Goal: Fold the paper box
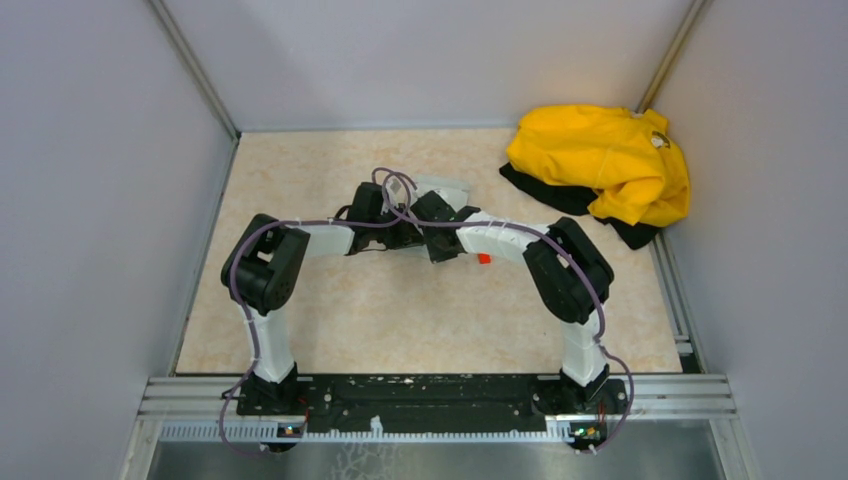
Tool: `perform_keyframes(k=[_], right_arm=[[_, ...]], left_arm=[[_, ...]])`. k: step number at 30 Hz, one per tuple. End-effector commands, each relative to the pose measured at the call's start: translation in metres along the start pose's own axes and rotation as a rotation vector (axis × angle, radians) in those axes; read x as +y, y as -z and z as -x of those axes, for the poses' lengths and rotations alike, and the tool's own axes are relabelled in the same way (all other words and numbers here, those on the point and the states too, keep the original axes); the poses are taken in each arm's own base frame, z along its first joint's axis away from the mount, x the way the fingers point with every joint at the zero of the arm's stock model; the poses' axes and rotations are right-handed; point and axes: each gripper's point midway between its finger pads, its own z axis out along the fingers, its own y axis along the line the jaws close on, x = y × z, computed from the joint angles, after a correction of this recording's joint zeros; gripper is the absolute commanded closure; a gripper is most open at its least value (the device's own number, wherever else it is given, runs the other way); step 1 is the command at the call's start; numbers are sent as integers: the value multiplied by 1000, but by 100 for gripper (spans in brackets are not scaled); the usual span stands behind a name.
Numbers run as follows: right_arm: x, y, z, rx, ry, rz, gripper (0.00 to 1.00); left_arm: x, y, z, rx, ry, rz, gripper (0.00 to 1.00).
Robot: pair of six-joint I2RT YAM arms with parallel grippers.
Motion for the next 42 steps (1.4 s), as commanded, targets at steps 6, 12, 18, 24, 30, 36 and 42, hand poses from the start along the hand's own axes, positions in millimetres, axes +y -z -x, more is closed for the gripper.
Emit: perform_keyframes(k=[6, 12, 18, 24, 30, 36, 42], right_arm=[[11, -18, 18, -19, -16, 74, 100], [4, -18, 28, -18, -77, 139, 100], [-1, -27, 26, 19, -70, 117, 100], [-9, -42, 1, 101, -56, 73, 100], [-19, -48, -22, 140, -45, 33, 100], [-25, -54, -39, 161, -27, -6, 100], [-27, -57, -47, 174, -24, -14, 100]], left_arm=[[58, -2, -69, 212, 54, 186, 76], [58, -3, -70, 214, 53, 185, 75], [58, -3, -70, 216, 53, 186, 75], [54, 1, -61, 202, 40, 177, 74], [64, 17, -44, 178, 57, 189, 72], [65, 40, -24, 121, 62, 176, 66], [57, 61, -13, 73, 41, 180, 58]])
